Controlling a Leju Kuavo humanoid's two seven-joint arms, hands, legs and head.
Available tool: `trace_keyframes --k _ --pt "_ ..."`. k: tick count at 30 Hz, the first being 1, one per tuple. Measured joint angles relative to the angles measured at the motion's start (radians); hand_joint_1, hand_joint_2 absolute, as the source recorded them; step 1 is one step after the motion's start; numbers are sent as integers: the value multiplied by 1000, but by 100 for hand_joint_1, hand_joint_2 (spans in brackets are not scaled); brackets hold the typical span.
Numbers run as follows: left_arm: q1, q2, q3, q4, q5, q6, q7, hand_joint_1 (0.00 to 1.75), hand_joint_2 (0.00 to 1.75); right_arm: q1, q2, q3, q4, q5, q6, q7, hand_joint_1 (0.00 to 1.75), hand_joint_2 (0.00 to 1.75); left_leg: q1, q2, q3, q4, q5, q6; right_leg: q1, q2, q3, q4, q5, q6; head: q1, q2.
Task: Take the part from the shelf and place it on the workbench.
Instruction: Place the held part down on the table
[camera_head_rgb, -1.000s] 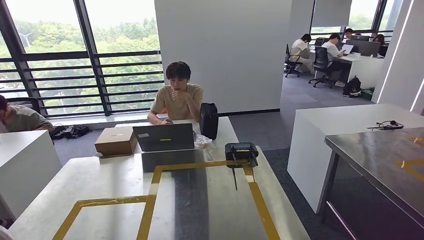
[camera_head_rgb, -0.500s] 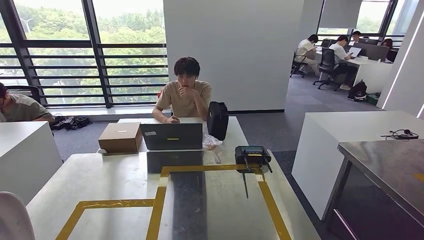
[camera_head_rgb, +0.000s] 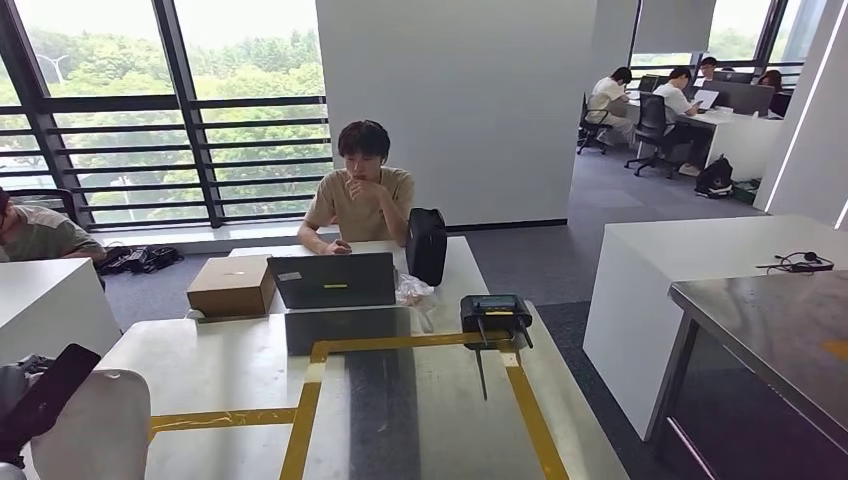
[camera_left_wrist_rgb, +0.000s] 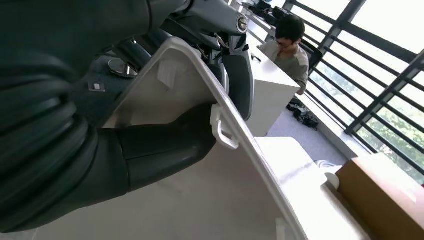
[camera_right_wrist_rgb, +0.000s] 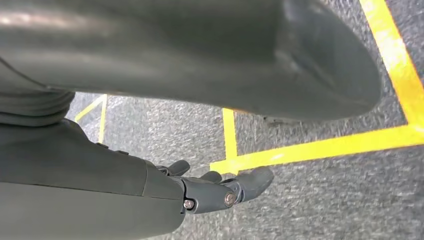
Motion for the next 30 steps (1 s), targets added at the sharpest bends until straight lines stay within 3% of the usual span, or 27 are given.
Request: trace_keyframes --k 3,7,11,16,20,23,27,30 --pt "-13 -49 -66 20 -112 29 -11 175 175 2 0 -1 0 0 -5 6 0 0 0 0 0 0 0 -1 0 1 0 0 0 -1 0 0" --pt "-3 -94 -174 32 -280 161 -28 175 175 3 0 -1 0 16 -13 41 0 0 -1 1 0 0 -1 -2 -1 2 2 0 0 -1 0 0" --pt "22 -102 -253 36 -360 298 -47 175 175 7 0 -1 0 33 -4 49 0 0 -3 1 0 0 -1 -2 -3 3 2 0 0 -1 0 0" --pt "32 -102 -284 38 -367 331 -60 175 175 7 0 -1 0 40 2 46 0 0 -3 1 1 0 -1 -2 -4 1 3 0 0 -1 0 0" --pt "38 -96 -290 39 -370 352 -66 0 175 8 0 1 0 49 15 19 0 0 -3 1 1 0 -1 -2 -4 2 3 0 0 -1 0 0" --pt "51 -80 -290 40 -369 376 -79 0 175 7 0 4 0 61 26 -10 0 0 -3 1 2 0 -1 -2 -3 2 3 0 0 -1 0 0" --pt "67 -55 -290 43 -379 380 -85 0 0 6 0 14 0 75 25 -14 0 0 -3 1 2 0 -1 -3 -3 1 3 0 0 -1 0 0" --pt "74 -33 -290 44 -392 381 -102 0 0 5 0 21 0 77 25 1 0 0 -3 1 2 0 -1 -3 -3 1 3 0 0 -1 0 0"
